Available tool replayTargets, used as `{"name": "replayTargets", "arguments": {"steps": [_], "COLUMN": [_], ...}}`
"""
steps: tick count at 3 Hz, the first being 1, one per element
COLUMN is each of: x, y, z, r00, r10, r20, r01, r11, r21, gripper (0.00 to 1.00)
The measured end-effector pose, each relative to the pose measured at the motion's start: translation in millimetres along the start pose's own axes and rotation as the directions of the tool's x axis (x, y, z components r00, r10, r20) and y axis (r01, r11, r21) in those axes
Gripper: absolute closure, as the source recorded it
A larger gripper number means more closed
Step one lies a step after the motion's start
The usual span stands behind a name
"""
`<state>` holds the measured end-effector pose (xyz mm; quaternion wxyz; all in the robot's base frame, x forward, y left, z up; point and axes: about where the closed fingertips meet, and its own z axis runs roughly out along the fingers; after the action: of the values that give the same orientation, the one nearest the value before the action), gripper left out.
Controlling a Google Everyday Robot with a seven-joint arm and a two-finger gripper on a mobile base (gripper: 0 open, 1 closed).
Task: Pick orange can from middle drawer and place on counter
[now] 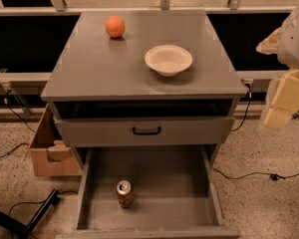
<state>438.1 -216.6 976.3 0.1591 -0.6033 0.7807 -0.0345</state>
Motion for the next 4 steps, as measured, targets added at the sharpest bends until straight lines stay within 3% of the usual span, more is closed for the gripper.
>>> {"name": "replayTargets", "arguments": {"steps": [1, 2, 3, 4], "x": [0.0, 4.3, 10.4, 17.5], "y": [0.0, 1.7, 20.7, 56.9], "z": [0.0, 6.8, 38.0, 91.5], "r00": [1.0, 0.998, 0.979, 0.933], "r10": [0.0, 0.04, 0.11, 0.169], "r20": [0.0, 0.045, 0.171, 0.316], "r01": [0.0, -0.04, -0.106, -0.15], "r11": [1.0, 0.9992, 0.9938, 0.9851], "r21": [0.0, -0.003, -0.034, -0.084], "gripper": [0.0, 0.0, 0.0, 0.0]}}
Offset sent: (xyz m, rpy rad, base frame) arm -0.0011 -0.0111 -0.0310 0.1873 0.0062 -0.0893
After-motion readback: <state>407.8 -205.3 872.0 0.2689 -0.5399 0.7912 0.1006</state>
